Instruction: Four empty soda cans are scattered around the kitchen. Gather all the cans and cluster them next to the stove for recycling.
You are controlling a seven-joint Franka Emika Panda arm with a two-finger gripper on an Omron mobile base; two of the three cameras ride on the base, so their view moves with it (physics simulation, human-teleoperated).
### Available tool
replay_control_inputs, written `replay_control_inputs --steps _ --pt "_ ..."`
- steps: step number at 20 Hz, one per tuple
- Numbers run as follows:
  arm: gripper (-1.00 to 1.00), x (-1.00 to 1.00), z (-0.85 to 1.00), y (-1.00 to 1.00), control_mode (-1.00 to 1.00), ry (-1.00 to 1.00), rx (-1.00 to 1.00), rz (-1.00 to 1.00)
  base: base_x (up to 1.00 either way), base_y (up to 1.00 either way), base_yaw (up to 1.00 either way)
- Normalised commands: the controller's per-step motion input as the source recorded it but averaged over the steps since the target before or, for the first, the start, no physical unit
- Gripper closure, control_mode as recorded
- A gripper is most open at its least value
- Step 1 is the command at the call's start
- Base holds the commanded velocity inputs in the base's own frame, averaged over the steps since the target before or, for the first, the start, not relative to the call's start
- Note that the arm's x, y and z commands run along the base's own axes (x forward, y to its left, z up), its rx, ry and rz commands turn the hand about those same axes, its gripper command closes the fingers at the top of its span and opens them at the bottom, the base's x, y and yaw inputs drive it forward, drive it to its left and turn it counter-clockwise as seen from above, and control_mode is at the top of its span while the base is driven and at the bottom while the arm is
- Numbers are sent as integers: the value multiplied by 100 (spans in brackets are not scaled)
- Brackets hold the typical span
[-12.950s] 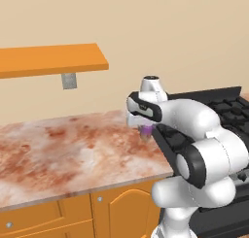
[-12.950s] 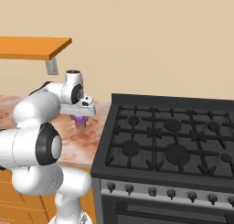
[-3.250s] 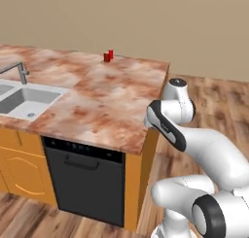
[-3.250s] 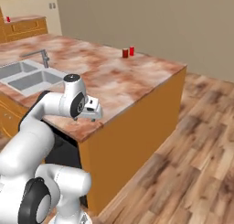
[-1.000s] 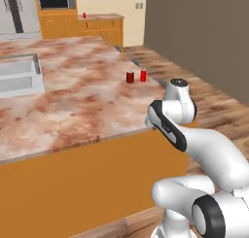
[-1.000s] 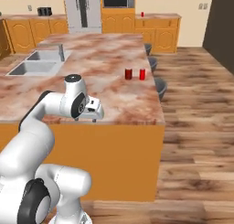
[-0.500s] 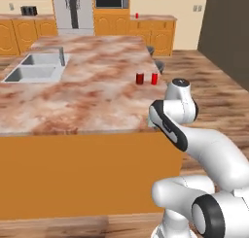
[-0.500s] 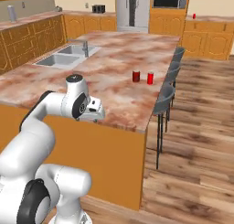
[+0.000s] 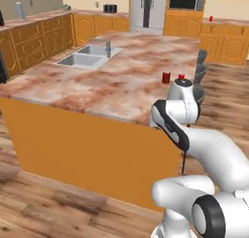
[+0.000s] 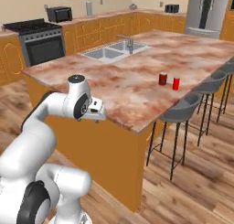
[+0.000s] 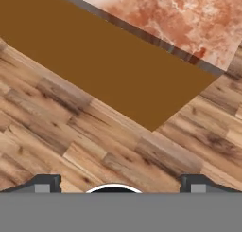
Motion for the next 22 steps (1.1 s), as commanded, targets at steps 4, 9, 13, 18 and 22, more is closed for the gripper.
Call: replay_control_inputs --steps 4,9,13,18,22 --pt "-100 0 0 0 100 0 0 0 0 -95 66" --pt "-100 0 0 0 100 0 0 0 0 -100 62" --pt "-100 0 0 0 100 0 0 0 0 -100 57" --pt "-100 0 0 0 100 0 0 0 0 -100 51" --pt "-100 0 0 0 100 0 0 0 0 -100 38"
